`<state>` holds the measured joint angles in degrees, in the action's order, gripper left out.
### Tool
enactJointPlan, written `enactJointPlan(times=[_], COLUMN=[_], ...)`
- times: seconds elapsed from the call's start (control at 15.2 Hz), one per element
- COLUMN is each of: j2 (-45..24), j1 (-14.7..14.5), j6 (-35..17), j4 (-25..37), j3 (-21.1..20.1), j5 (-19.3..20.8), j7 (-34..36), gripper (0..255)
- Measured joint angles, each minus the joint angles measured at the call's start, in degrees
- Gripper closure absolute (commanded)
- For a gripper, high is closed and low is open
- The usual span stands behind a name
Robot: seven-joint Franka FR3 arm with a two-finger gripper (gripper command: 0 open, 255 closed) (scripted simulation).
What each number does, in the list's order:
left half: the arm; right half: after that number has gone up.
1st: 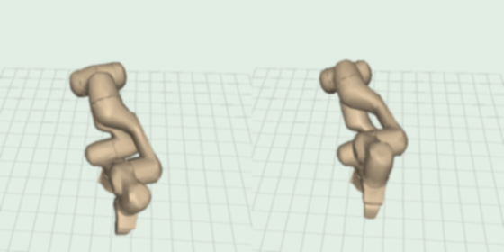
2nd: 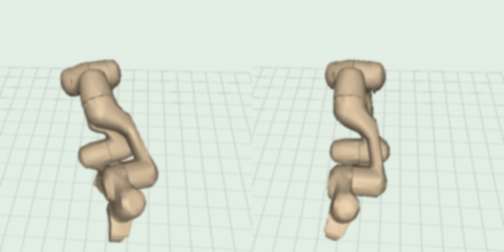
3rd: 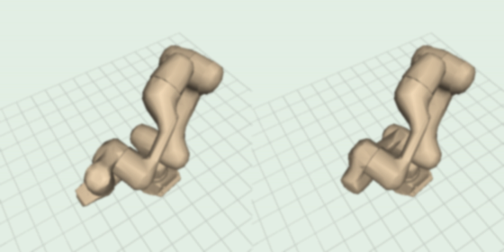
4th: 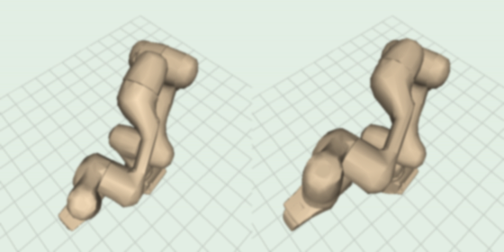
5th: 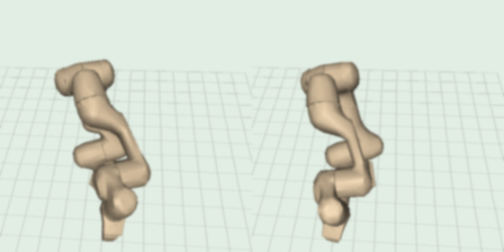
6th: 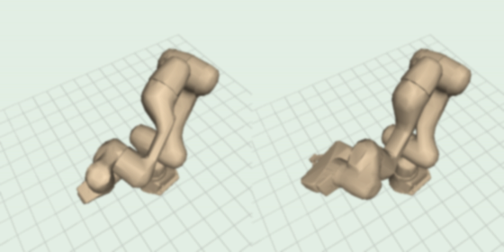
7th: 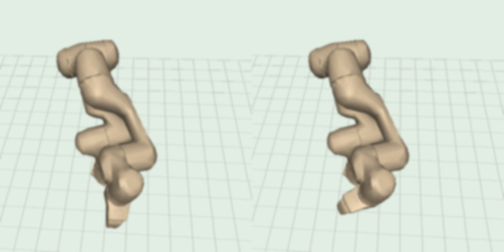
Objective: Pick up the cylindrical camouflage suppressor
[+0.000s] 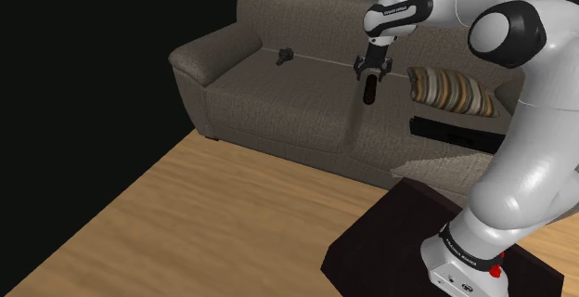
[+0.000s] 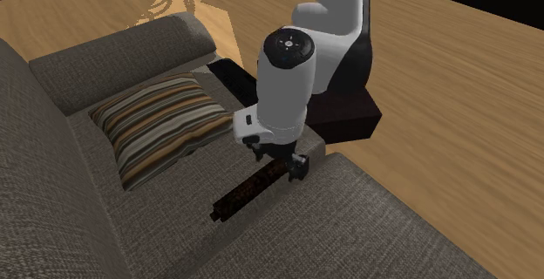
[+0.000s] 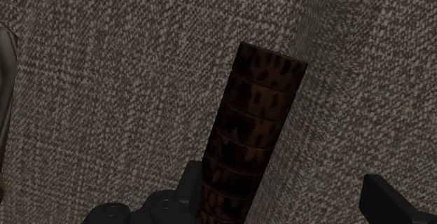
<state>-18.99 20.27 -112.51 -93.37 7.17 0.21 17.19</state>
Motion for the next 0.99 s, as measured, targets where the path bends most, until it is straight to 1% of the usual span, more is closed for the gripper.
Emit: enactJointPlan(times=[0.26, 0.33, 0.79, 0.86, 0.99], j2=[-6.15, -7.05, -9.18, -9.23, -9.16], j1=[2.11, 2.38, 2.62, 2.59, 2.57], j6=[0.20, 0.07, -3.87, -4.20, -4.43], j4=[6.03, 6.75, 4.91, 4.62, 4.38], j3=[1.57, 1.72, 1.74, 1.73, 1.72], j5=[-1.02, -1.17, -1.49, -1.50, -1.50], j7=[1.93, 2.11, 2.39, 2.42, 2.45], gripper=[0, 0, 0, 255, 255])
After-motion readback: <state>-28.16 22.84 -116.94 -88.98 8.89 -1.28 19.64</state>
